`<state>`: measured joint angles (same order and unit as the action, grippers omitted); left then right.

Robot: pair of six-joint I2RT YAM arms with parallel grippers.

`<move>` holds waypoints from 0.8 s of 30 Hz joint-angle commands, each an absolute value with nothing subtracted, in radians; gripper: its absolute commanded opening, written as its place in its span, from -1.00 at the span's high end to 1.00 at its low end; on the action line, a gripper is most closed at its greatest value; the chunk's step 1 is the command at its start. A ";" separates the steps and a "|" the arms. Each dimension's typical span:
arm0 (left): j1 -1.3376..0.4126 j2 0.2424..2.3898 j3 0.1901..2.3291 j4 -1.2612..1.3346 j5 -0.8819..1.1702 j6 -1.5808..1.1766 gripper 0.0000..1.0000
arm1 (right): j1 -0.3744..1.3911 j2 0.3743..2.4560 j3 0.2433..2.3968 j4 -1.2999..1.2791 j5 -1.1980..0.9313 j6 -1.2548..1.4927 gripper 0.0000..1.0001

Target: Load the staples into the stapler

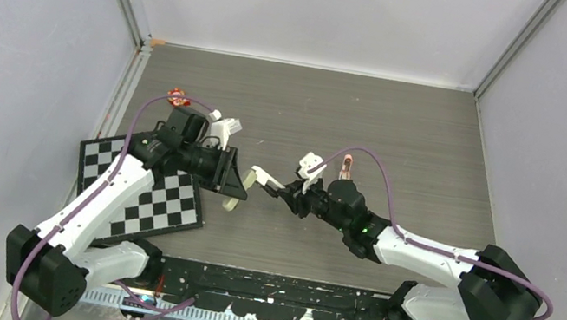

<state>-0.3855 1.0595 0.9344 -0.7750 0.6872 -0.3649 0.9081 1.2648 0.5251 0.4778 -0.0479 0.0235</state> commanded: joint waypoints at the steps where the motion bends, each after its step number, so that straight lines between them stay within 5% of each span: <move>1: -0.382 1.022 0.992 -0.915 0.801 -0.264 1.00 | 0.885 1.262 0.523 0.499 0.035 -0.065 0.49; 24: -0.382 1.009 0.998 -1.001 0.738 -0.252 1.00 | 0.863 1.300 0.609 0.406 -0.014 -0.248 0.49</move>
<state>-0.3782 1.0340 0.9504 -0.8928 0.6888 -0.2768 0.9092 1.2942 0.5816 0.4622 -0.0666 -0.2161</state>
